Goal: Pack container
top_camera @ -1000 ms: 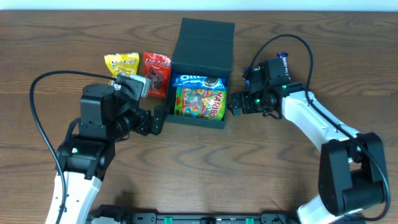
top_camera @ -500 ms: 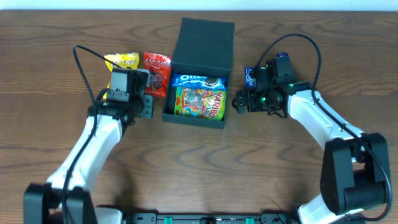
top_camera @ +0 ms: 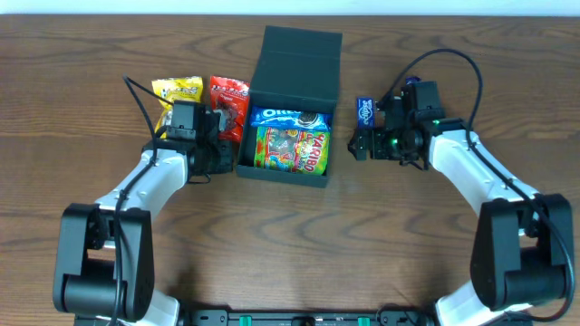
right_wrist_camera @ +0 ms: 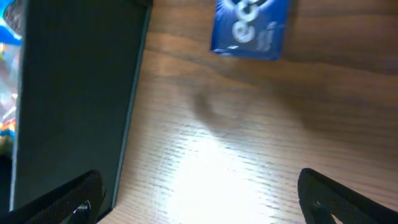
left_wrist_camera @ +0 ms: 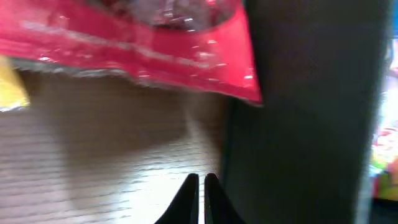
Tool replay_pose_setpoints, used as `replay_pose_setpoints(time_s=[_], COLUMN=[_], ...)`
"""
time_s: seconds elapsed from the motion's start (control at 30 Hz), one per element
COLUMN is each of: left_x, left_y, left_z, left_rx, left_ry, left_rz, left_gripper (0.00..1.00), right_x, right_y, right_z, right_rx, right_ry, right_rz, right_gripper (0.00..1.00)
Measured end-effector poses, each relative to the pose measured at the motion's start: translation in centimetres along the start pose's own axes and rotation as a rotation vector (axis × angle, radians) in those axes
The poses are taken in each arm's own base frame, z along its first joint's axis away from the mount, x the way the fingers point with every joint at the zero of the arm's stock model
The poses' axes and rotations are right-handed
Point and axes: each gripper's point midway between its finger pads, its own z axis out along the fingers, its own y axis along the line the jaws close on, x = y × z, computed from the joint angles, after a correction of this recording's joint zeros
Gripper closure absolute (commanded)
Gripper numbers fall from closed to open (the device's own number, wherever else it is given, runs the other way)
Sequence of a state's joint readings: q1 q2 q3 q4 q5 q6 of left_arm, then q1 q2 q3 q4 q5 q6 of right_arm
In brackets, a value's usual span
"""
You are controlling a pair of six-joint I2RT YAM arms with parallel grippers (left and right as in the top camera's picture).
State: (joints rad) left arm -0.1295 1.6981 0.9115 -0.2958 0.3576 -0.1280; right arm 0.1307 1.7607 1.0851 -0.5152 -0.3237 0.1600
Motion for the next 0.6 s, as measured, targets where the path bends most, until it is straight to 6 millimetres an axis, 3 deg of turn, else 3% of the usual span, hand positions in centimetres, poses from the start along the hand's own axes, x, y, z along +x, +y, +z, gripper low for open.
replay_pose_setpoints(time_s=[0.27, 0.6], left_x=[0.8, 1.5], left_y=[-2.4, -3.1], left_z=[0.4, 0.5], left_rx=[0.056, 0.077], left_ry=[0.026, 0.053], left_rz=[0.041, 0.018], left_gripper=[0.94, 0.94], right_x=[-0.8, -0.9], right_y=[-2.1, -2.7], right_z=[-0.6, -0.8], right_rx=[0.016, 0.021], right_ry=[-0.029, -0.036], right_rz=[0.084, 0.106], right_gripper=[0.01, 0.01])
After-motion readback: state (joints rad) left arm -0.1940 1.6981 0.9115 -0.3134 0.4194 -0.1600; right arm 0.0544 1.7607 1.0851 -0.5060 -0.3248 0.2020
